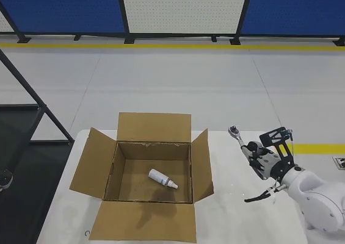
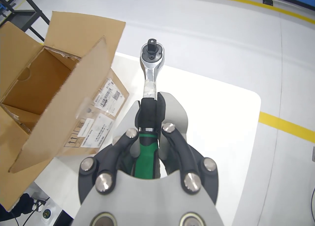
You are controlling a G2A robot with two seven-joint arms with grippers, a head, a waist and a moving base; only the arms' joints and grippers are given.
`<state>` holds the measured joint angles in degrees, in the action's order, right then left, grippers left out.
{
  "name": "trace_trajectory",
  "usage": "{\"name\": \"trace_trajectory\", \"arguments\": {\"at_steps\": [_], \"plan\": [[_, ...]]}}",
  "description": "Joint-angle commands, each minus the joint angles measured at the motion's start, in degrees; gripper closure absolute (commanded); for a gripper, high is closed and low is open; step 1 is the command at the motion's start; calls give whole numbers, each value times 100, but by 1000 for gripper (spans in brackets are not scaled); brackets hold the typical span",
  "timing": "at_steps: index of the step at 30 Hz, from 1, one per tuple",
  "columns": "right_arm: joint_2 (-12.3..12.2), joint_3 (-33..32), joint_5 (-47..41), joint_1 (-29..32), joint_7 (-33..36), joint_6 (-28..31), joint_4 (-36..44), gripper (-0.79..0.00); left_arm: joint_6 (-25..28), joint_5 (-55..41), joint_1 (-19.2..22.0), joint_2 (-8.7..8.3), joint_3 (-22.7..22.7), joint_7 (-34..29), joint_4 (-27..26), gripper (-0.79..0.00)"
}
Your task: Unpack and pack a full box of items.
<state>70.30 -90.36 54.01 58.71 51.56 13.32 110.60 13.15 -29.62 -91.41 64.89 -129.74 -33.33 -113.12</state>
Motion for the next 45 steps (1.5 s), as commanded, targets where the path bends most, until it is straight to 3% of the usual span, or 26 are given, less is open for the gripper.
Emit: {"name": "trace_trajectory", "arguments": {"at_steps": [1,13,16,20,25,33,45], "plan": [[-6,67,79,-2,13,-8,85,0,0,0,0,0,0,0,0,-785],[-6,67,79,-2,13,-8,85,0,0,0,0,0,0,0,0,-785],[-9,95,56,123,-276,31,154,0,-48,-4,-5,2,20,33,4,-785],[-6,492,222,-22,-494,221,400,0,-209,246,37,-16,122,98,-39,-785],[35,1310,225,-761,-296,517,324,0,-270,407,40,-28,210,121,-31,-785],[238,2816,29,-2215,71,708,-733,0,-233,492,-54,-24,221,223,85,-785],[773,4629,-512,-3720,-190,1181,-3430,0,-206,341,-123,-15,95,354,139,-785]]}}
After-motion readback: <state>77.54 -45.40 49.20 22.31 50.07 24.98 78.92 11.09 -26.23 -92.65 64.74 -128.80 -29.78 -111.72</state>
